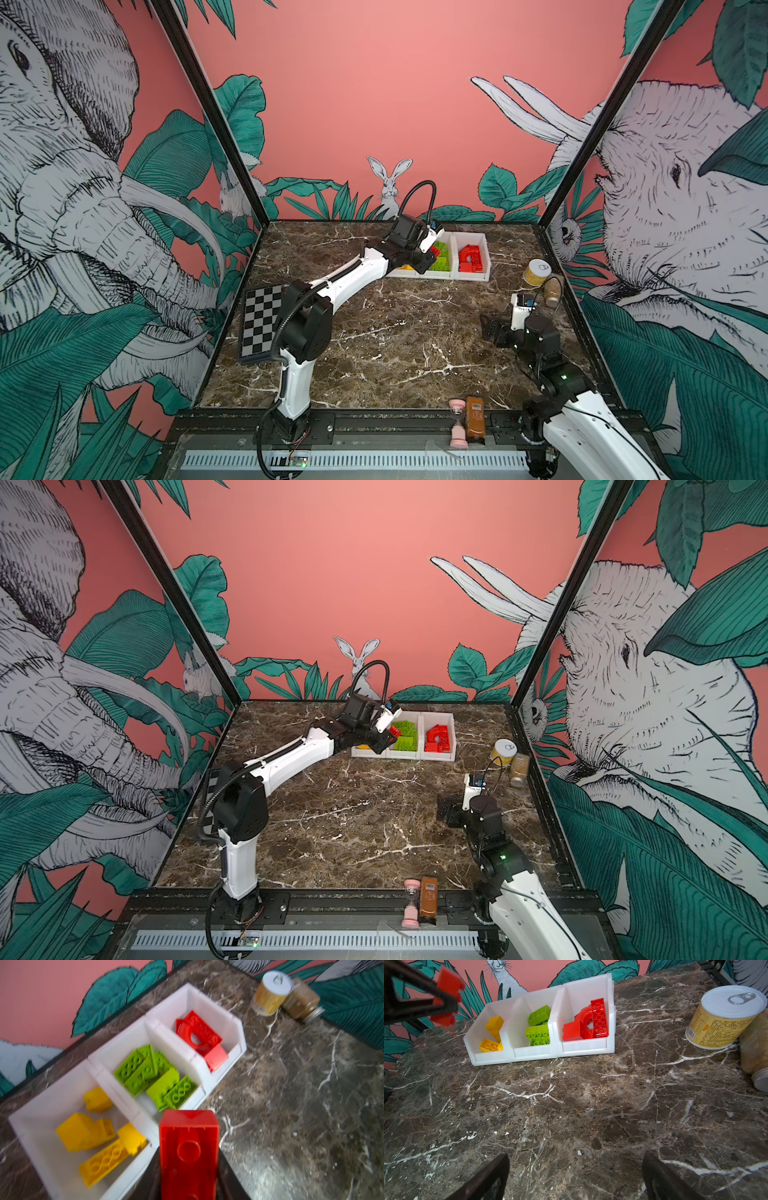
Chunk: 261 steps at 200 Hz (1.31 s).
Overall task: Sort the legos into containers by color
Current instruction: Place the lego in the container.
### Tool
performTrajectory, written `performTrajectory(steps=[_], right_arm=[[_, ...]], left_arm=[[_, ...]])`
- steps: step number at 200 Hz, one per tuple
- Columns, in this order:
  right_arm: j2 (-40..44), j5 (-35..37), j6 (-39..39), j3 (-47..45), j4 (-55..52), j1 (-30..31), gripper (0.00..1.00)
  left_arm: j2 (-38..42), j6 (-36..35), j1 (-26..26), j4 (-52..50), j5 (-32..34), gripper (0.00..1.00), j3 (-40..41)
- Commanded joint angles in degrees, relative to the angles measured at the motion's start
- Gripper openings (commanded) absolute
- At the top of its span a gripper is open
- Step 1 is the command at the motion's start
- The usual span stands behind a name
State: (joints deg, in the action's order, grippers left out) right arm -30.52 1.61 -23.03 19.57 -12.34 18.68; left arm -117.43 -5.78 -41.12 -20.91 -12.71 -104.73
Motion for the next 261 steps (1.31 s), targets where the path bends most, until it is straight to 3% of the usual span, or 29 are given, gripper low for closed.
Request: performTrajectory(steps=[1, 105, 186, 211, 234, 261], right_arm=[[0.5, -2.2, -0.5, -0.1, 0.3, -0.2, 0.98], [2.5, -9.6, -0.7, 1.7, -3.5, -0.2, 0.97], [2.8, -11.1, -1.4, 2.7, -4.1, -0.2, 0.98], [3.3, -11.6, -1.6, 2.3, -3.6, -0.2, 0.97], [3.9, -11.2, -1.2, 2.4, -3.9, -0.2, 0.98], [4.6, -9.4, -0.2, 2.8, -4.2, -0.3, 0.98]], left_arm=[[-5.0, 1.0, -1.3, 2.4, -3.5, 0.21, -5.5], [-29.8, 8.1, -2.4, 10.9, -9.4, 0.22, -35.9], [-37.3, 10.9, -2.9, 16.0, -9.1, 0.23, -40.9], [-38.3, 10.1, -2.9, 15.4, -8.3, 0.44, -41.9], [-37.3, 8.8, -2.9, 14.3, -8.3, 0.78, -41.6], [-34.1, 6.2, -2.8, 13.3, -6.0, 0.92, -39.8]])
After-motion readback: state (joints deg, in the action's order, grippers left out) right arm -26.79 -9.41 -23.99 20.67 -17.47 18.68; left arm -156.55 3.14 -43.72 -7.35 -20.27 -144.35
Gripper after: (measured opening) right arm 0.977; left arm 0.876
